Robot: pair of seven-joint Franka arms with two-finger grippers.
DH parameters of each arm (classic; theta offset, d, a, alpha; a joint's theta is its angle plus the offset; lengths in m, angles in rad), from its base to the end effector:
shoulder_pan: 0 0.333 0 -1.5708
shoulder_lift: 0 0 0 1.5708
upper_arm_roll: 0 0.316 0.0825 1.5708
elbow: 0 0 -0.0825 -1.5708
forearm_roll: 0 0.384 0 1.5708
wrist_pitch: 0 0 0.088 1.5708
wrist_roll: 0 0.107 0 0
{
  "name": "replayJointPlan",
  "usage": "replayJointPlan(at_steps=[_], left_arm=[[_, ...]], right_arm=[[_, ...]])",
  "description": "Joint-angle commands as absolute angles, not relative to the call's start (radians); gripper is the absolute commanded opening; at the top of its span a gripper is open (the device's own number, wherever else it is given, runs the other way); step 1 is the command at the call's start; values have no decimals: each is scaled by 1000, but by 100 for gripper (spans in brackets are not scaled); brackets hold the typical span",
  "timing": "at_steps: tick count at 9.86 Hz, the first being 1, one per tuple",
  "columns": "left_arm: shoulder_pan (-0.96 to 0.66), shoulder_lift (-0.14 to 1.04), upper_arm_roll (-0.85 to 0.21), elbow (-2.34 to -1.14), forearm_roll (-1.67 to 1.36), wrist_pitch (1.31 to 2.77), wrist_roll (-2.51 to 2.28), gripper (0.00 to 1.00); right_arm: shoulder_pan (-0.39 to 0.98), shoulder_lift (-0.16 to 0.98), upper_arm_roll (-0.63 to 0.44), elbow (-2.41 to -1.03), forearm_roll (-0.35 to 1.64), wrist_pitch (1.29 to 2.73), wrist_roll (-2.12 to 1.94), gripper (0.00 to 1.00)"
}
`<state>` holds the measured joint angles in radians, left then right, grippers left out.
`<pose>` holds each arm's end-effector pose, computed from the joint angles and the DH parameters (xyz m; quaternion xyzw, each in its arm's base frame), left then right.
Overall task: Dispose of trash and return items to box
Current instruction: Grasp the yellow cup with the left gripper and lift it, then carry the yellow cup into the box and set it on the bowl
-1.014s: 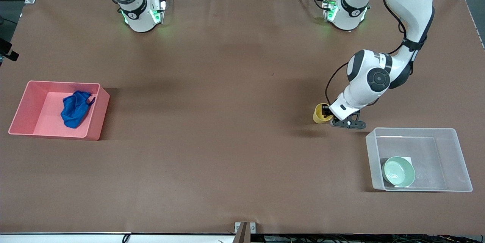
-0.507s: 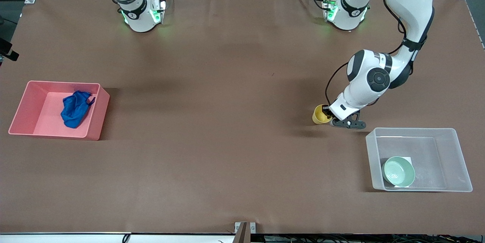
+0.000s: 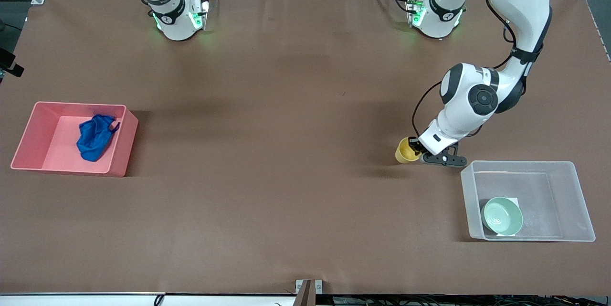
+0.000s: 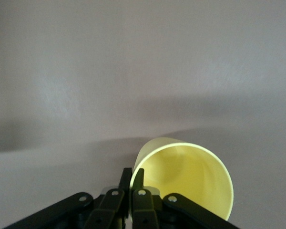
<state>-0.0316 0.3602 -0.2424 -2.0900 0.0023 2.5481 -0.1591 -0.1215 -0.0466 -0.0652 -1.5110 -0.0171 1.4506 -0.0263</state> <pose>0.5743 -0.1582 0.2646 0.9965 -0.0485 0.0440 0.0518 0.5176 -0.1008 0.6671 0.9967 -0.0810 -0.0077 0.0062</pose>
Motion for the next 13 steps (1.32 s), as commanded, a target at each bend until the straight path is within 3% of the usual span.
replayJointPlan(at_steps=[1, 3, 6, 11, 13], left_arm=[[-23, 367, -244, -1975, 23, 2402, -167, 0], [1, 391, -232, -1788, 23, 2246, -155, 0], [118, 512, -230, -1552, 46, 2204, -8, 0], [274, 707, -230, -1338, 101, 2207, 291, 0], [295, 758, -230, -1327, 103, 2244, 310, 0]], right_arm=[[-124, -64, -64, -1529, -20, 1453, -35, 100], [-124, -64, -64, -1529, -20, 1453, -35, 100], [-124, -64, -64, -1529, -20, 1453, -35, 100], [-123, -64, -64, -1529, -20, 1453, -35, 100], [-124, -64, -64, -1529, -20, 1453, -35, 100]])
